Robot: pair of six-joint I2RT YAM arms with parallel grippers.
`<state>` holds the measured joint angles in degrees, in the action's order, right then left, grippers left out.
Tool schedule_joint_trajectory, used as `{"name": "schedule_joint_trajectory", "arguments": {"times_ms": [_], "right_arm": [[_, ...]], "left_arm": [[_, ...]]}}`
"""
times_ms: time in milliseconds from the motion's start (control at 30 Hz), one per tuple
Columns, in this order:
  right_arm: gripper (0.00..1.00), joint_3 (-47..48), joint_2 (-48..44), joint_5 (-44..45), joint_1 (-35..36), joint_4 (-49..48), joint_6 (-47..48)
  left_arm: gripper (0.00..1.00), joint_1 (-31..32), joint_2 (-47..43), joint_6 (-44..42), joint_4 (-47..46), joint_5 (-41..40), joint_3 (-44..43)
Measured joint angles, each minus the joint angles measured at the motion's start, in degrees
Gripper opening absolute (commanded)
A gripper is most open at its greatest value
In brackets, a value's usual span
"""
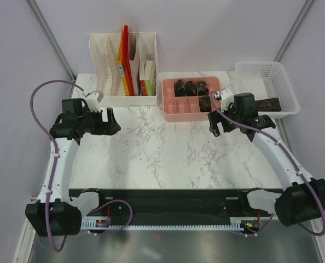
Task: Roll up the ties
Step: Pick up the tie from the bin.
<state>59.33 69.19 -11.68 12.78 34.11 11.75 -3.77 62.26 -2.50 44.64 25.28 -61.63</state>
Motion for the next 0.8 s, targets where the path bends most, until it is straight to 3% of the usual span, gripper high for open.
{"name": "schedule_joint_trajectory", "arguments": {"times_ms": [167,467,800], "right_arm": [[0.98,12.79,8.15,-1.36,-4.04,3.87,0.72],[0.98,41.53,25.75,-7.02,-23.65,7.76,5.68],[0.98,54.34,46.05,-5.92,-32.89,10.40,12.59]], "left_arm": [[1.00,0.00,1.09,0.11,0.28,-0.87,-1.38],[1.00,0.00,1.97,0.07,0.15,2.49,-4.46],[1.00,0.00,3.63,0.09,0.15,4.92,-4.44]]}}
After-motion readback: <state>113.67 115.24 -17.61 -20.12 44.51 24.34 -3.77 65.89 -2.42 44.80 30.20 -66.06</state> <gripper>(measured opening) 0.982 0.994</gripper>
